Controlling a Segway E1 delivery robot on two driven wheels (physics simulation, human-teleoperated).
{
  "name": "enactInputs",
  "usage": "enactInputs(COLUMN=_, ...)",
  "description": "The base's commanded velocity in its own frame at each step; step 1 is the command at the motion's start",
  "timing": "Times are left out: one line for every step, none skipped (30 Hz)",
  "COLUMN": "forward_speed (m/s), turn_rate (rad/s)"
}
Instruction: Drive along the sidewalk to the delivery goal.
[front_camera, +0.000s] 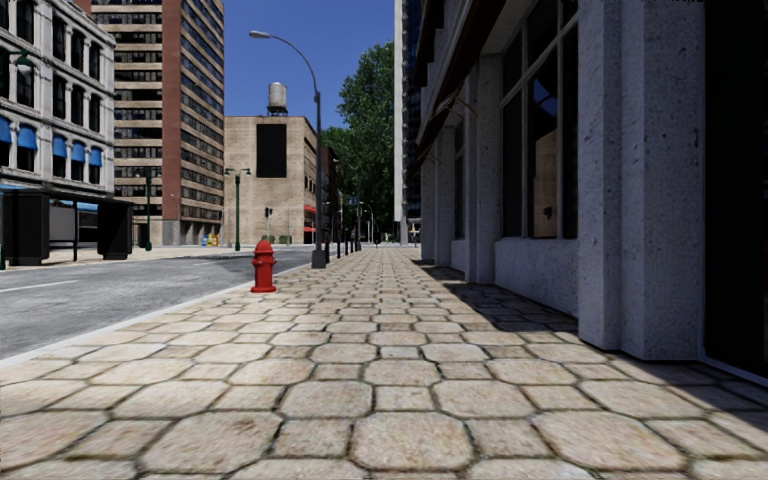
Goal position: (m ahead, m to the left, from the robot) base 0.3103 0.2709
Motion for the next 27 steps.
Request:
enactInputs(forward_speed=0.0, turn_rate=0.0)
enactInputs(forward_speed=0.0, turn_rate=0.0)
enactInputs(forward_speed=0.0, turn_rate=0.0)
enactInputs(forward_speed=0.0, turn_rate=0.0)
enactInputs(forward_speed=0.0, turn_rate=0.0)
enactInputs(forward_speed=0.0, turn_rate=0.0)
enactInputs(forward_speed=0.0, turn_rate=0.0)
enactInputs(forward_speed=0.0, turn_rate=0.0)
enactInputs(forward_speed=0.0, turn_rate=0.0)
enactInputs(forward_speed=0.0, turn_rate=0.0)
enactInputs(forward_speed=0.0, turn_rate=0.0)
enactInputs(forward_speed=0.0, turn_rate=0.0)
enactInputs(forward_speed=0.0, turn_rate=0.0)
enactInputs(forward_speed=0.0, turn_rate=0.0)
enactInputs(forward_speed=0.0, turn_rate=0.0)
enactInputs(forward_speed=0.0, turn_rate=0.0)
enactInputs(forward_speed=0.0, turn_rate=0.0)
enactInputs(forward_speed=0.0, turn_rate=0.0)
enactInputs(forward_speed=0.0, turn_rate=0.0)
enactInputs(forward_speed=0.0, turn_rate=0.0)
enactInputs(forward_speed=0.0, turn_rate=0.0)
enactInputs(forward_speed=0.0, turn_rate=0.0)
enactInputs(forward_speed=0.0, turn_rate=0.0)
enactInputs(forward_speed=0.0, turn_rate=0.0)
enactInputs(forward_speed=0.0, turn_rate=0.0)
enactInputs(forward_speed=0.0, turn_rate=0.0)
enactInputs(forward_speed=0.0, turn_rate=0.0)
